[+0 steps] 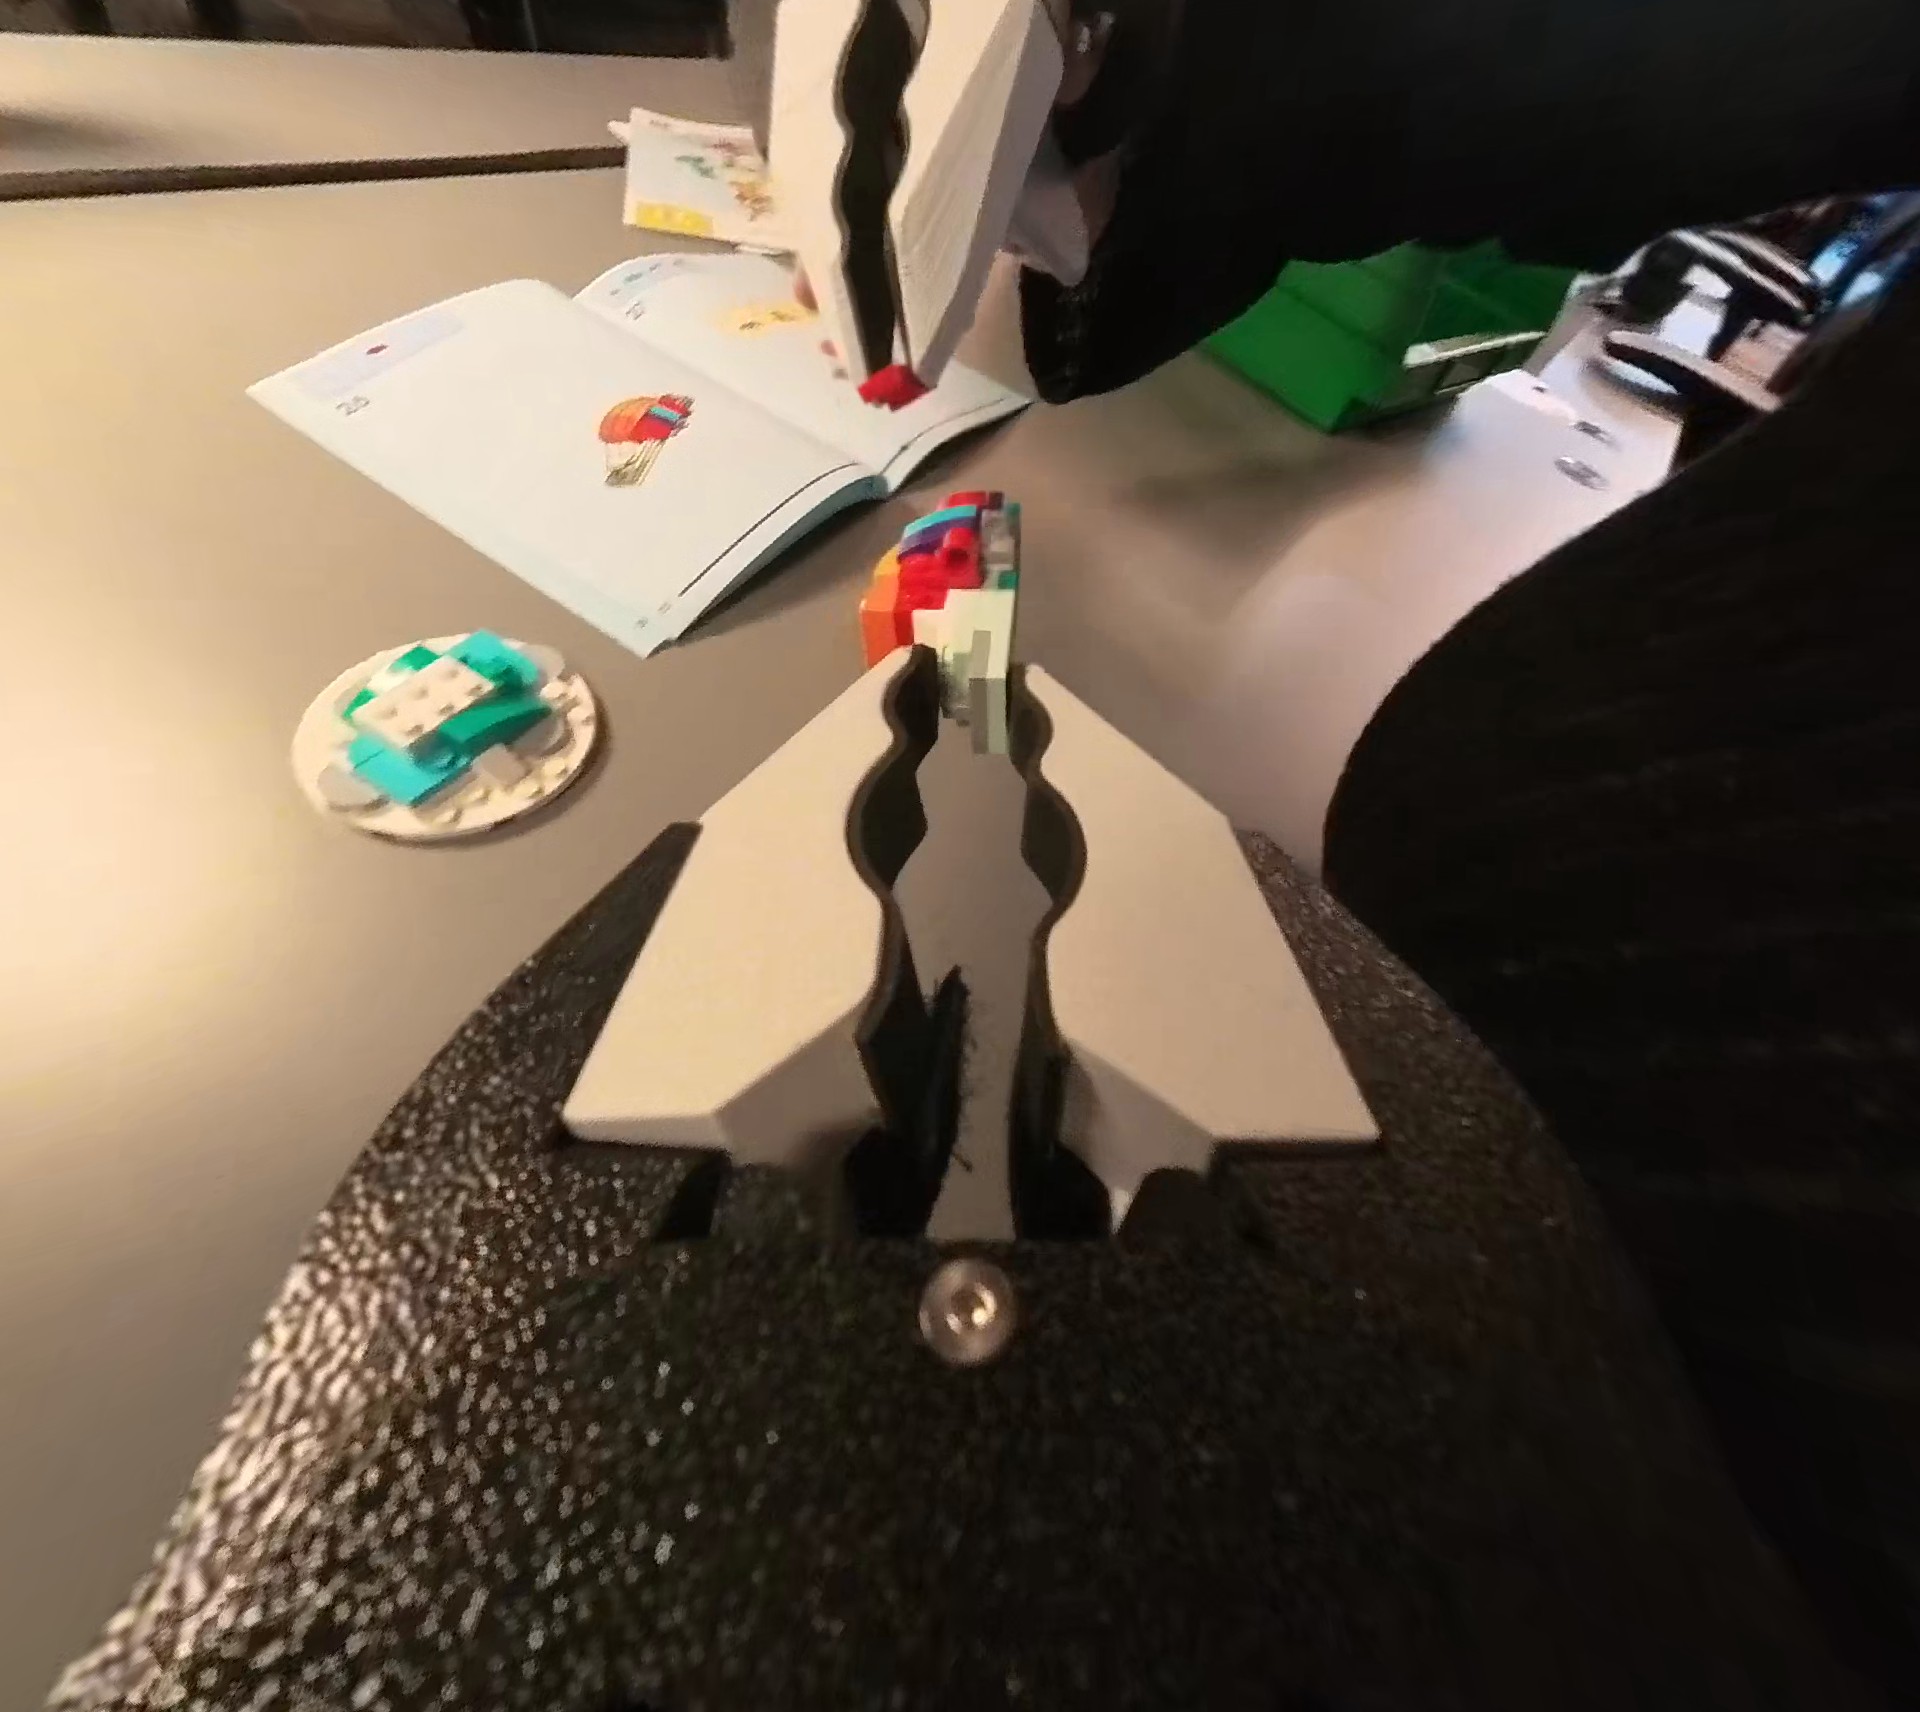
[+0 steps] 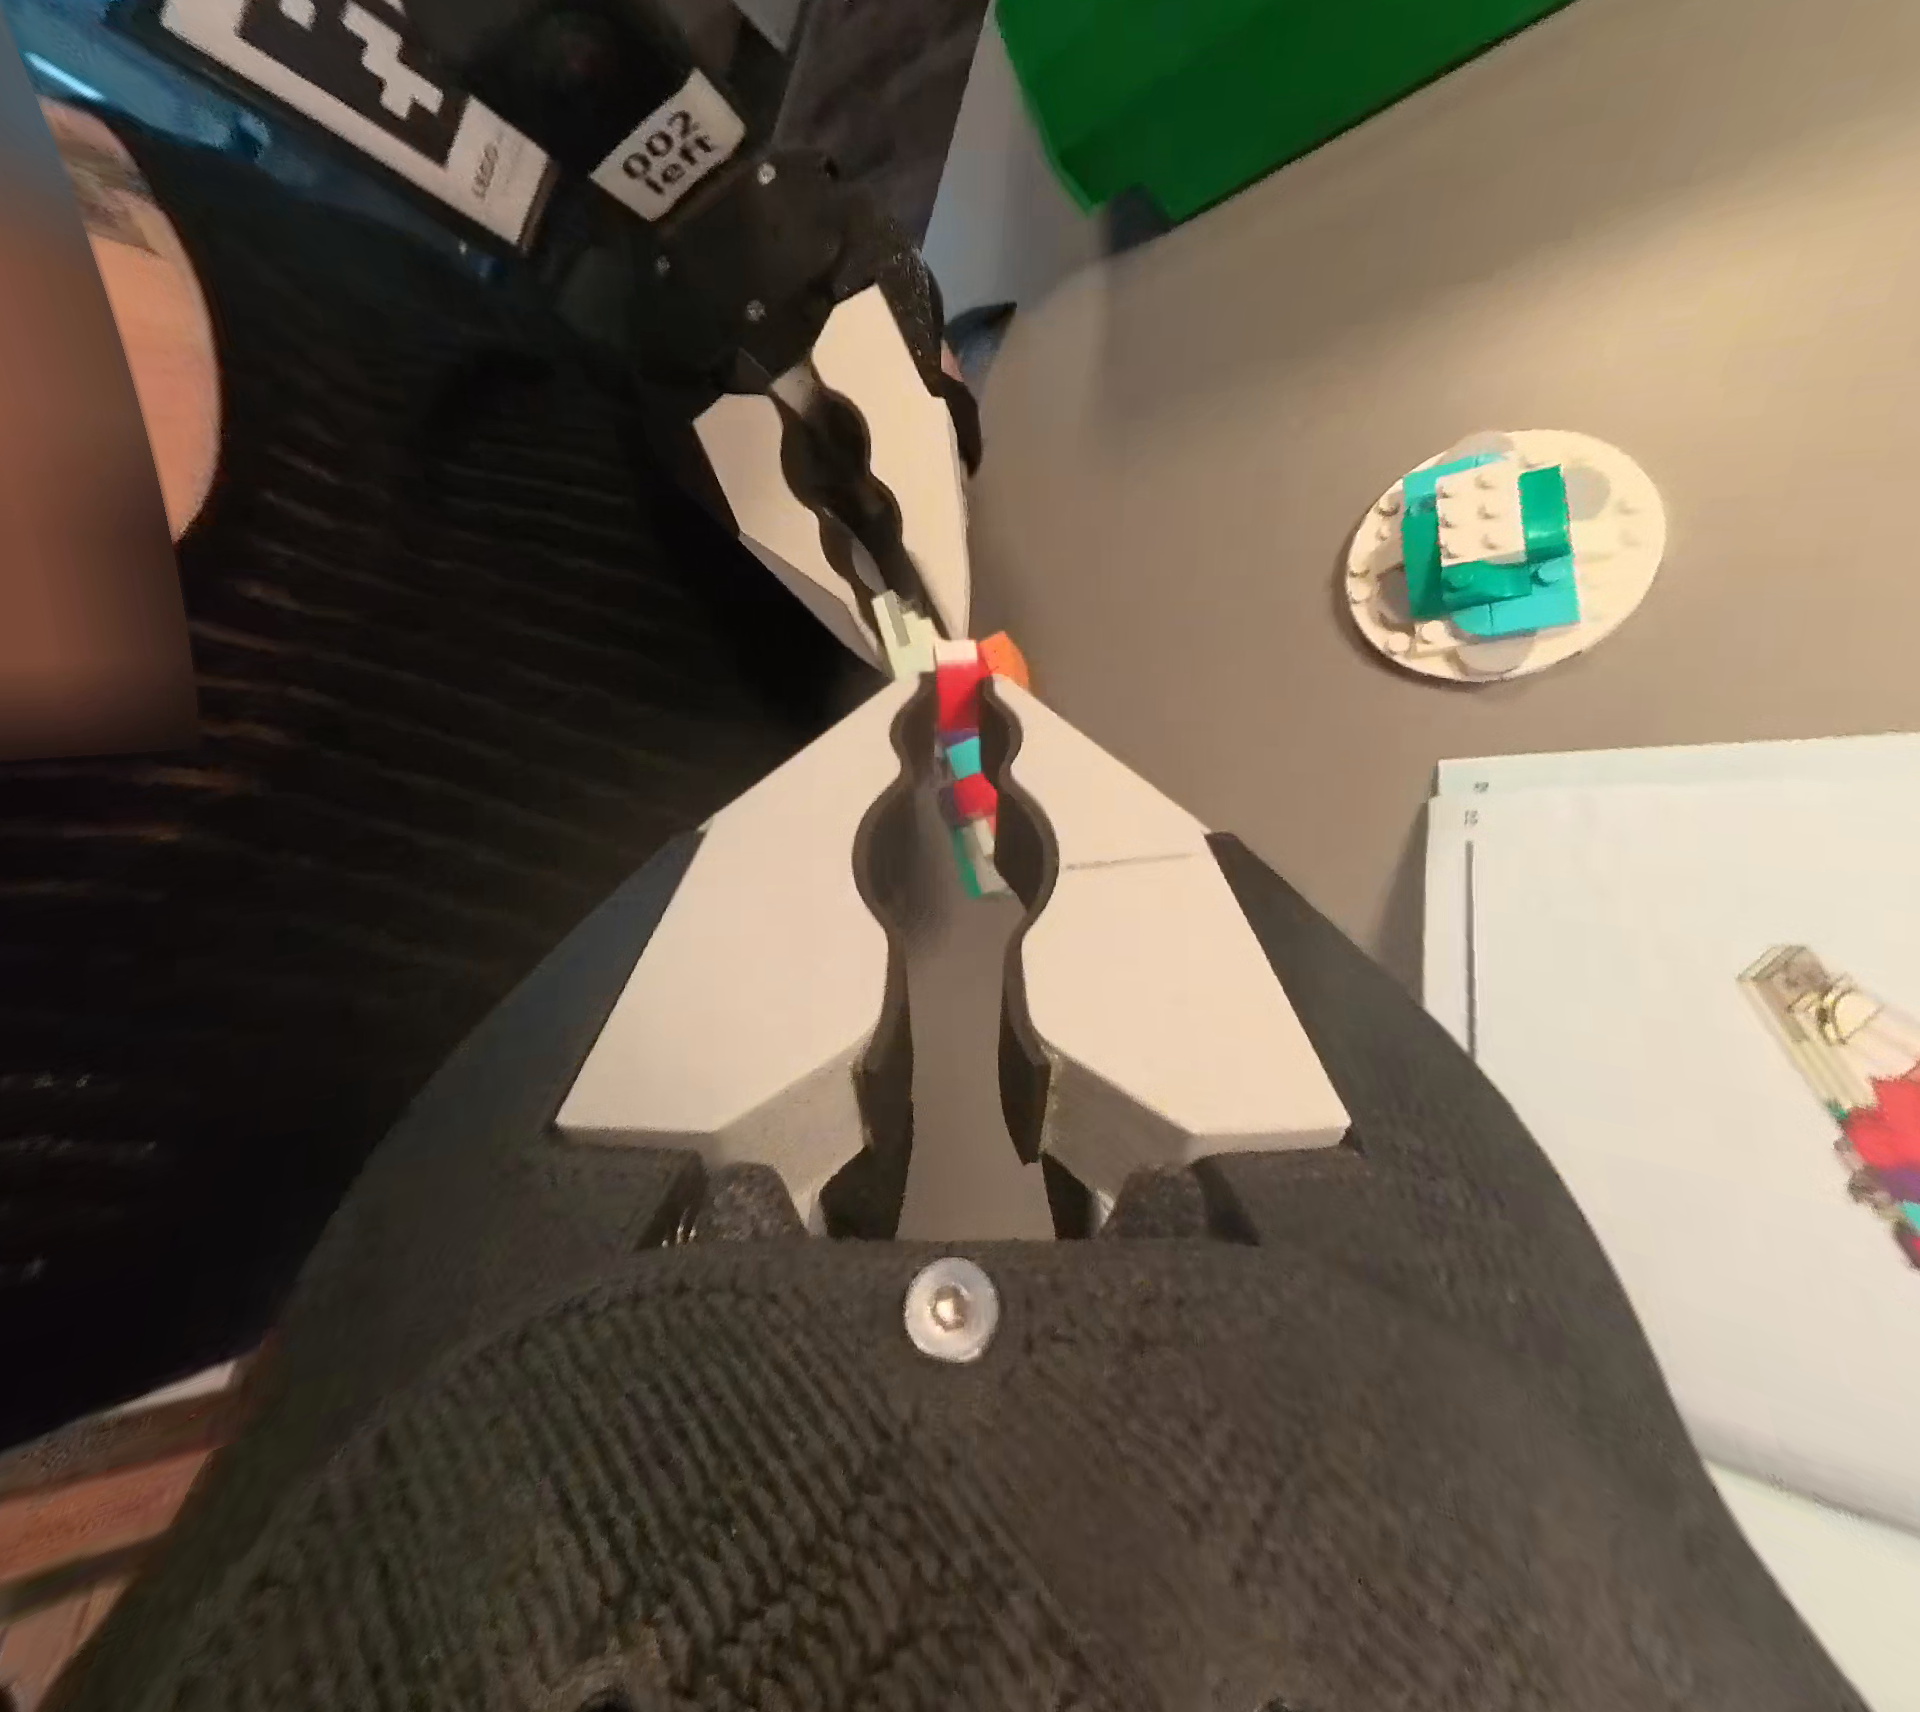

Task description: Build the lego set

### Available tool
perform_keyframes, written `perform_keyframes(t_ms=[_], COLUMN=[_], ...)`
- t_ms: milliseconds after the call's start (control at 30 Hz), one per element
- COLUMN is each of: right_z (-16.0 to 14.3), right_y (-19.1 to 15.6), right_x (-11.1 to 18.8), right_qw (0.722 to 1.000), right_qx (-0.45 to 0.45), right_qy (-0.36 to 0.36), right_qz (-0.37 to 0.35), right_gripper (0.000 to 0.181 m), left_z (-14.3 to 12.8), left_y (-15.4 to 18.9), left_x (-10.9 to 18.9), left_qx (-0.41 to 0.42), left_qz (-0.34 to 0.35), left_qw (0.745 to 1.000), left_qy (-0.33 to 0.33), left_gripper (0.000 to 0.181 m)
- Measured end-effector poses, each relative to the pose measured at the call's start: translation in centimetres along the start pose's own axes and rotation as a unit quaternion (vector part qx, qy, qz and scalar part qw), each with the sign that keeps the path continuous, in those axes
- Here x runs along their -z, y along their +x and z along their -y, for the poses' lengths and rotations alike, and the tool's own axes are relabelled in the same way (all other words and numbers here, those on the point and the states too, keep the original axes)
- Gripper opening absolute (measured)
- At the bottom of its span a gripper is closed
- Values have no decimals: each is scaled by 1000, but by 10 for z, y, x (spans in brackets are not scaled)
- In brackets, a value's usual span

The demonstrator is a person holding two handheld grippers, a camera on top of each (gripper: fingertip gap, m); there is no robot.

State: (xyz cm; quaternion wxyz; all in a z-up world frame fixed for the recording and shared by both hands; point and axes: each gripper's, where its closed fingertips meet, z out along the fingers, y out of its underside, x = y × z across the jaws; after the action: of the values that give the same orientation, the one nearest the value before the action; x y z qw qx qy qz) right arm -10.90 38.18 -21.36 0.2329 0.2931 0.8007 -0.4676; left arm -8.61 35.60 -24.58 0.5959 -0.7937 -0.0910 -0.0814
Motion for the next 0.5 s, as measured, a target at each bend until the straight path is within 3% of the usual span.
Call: perform_keyframes(t_ms=[200, 367, 500], right_z=[-11, -32, -47], right_y=[-7, 16, 28], right_x=[14, 28, 29], right_qw=[999, 992, 986], right_qx=[-11, -17, -99], right_qy=[40, 47, 79], right_qz=[-27, -118, -112], right_gripper=[6, 6, 6], left_z=[-2, -8, -13], left_y=[12, 8, 4], left_x=[-14, -14, -12], left_qx=[-24, -35, -41], left_qz=[-33, -18, -1], left_qw=[999, 999, 999], left_qy=[-9, -22, -31], left_gripper=[11, 11, 11])
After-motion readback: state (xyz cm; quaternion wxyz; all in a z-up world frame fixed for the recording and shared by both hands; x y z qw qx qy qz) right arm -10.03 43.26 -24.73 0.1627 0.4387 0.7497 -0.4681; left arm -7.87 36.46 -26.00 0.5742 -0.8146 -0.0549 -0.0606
